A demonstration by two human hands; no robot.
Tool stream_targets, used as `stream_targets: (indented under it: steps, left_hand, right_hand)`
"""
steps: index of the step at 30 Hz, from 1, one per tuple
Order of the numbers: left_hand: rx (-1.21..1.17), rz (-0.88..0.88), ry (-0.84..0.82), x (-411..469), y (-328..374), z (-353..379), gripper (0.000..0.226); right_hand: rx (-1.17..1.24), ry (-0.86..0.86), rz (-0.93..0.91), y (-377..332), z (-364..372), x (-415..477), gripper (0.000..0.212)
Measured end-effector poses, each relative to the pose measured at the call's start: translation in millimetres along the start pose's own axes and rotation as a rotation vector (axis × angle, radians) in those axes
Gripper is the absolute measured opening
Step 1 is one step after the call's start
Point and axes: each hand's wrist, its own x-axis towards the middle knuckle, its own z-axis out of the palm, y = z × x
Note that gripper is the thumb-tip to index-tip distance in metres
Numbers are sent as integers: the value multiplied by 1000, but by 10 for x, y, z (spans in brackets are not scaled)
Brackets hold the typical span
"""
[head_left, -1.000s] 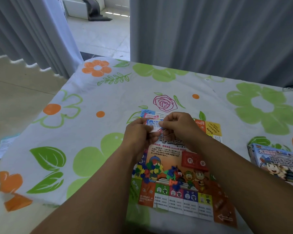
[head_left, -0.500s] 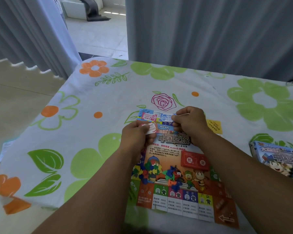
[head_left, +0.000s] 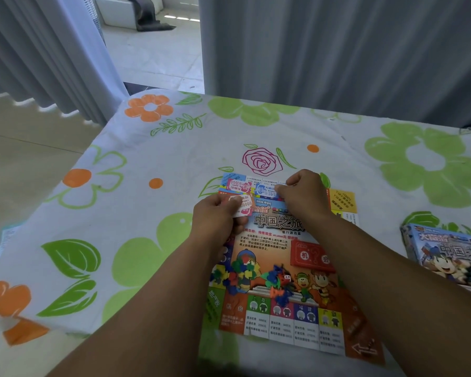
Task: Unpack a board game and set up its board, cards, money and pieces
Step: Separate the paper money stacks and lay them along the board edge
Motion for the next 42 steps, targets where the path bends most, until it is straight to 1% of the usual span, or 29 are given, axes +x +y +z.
stream_targets:
  steps: [2,3,4,6,8,9,11,14,18,22,27,30,33,37,40,42]
  left_hand:
    - [-5,-1,6,6,-2,2,15]
    - [-5,-1,7,4,1,3,16]
    - [-8,1,7,-2,6,9,16]
    - [-9,7,4,-18,19,30,17]
    - [8,16,-3,-40,34,50,19]
    - [12,19,-8,-53,40,62,20]
    - [-8,20,-18,-72,48,90,22]
    - [-73,17,-63,-95,56,156,17]
    - [-93,-5,-80,-91,47,233,8]
    - [-69,-9,-54,-79,27,309,5]
    - [-66,-8,-55,-89,19,362,5]
    - [-67,-22,-54,-100,17,365,7]
    - [-77,-47,-63,-109,24,360,8]
    - [-114,-82,-62,-113,44,364,11]
    - [-138,-111,-55,-125,73,360,12]
    - [-146,-119,-49,-127,85,345,16]
  right_hand:
    - [-7,15,-35,-21,-18,-28,14]
    - [32,-5,-64,-41,-35,-50,11]
    - [100,-54,-90,-66,-51,-80,13]
    - [241,-222,-104,-146,-107,-178,25]
    - [292,-405,-101,-209,-150,-281,32]
    - [295,-464,-106,-223,-163,-321,33]
    - [302,-510,-123,-217,-179,-363,26]
    - [304,-483,-93,-162,-223,-348,16]
    - [347,-438,-1,-94,-318,-299,20]
    - [424,-353,98,6,-459,-223,18]
    - [402,-225,181,156,-577,-115,18]
    - [381,-198,241,226,-608,-103,20]
    - [322,-180,240,261,-592,-99,23]
    - [239,-115,202,312,-540,-55,29]
    - [130,-77,178,336,-519,-29,32]
    - [50,-41,152,320,-525,-31,33]
